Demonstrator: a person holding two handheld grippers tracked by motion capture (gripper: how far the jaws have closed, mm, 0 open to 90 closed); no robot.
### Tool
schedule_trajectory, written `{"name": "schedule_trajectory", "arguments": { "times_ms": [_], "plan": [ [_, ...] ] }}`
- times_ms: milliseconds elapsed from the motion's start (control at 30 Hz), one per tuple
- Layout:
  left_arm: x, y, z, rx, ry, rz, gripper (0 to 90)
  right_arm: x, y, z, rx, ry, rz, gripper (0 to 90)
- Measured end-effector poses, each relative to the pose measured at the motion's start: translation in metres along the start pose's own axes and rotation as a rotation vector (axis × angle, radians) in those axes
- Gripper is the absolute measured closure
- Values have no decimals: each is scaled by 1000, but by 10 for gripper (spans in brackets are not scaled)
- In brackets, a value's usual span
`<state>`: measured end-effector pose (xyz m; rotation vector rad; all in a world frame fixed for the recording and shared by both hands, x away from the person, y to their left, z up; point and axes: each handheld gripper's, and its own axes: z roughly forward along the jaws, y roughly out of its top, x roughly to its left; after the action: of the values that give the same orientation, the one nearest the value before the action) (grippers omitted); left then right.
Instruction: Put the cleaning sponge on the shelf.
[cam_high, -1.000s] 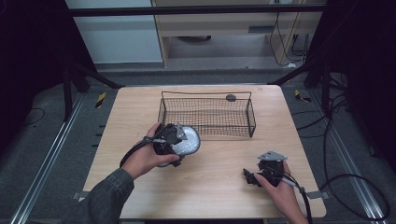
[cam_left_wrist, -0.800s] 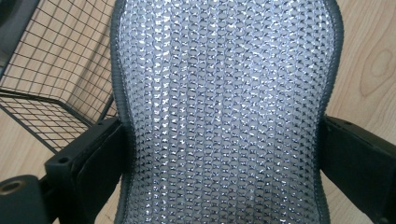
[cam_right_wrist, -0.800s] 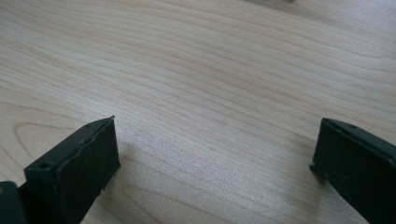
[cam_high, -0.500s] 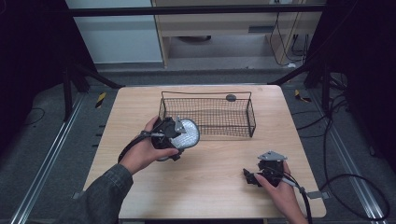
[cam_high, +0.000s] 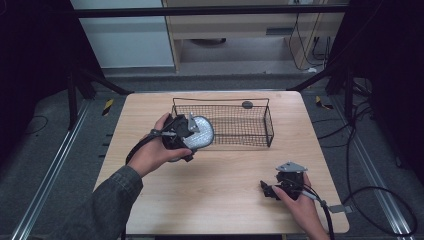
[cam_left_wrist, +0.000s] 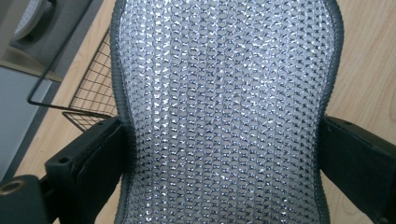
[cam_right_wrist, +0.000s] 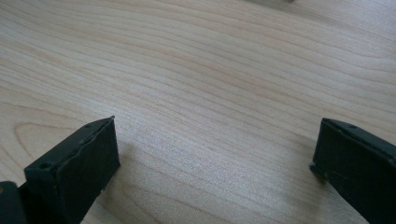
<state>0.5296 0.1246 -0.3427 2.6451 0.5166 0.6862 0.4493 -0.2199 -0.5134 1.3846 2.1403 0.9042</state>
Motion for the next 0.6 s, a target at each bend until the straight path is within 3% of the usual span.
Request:
{"name": "schedule_trajectory", "arguments": {
  "times_ms": [367,600],
  "plan": [
    [21,15,2,12,46,18,33,0,0,0,3,5,9,5],
    [32,22,10,1,75,25,33,-1,0,0,5,0,-13,4]
  ]
}}
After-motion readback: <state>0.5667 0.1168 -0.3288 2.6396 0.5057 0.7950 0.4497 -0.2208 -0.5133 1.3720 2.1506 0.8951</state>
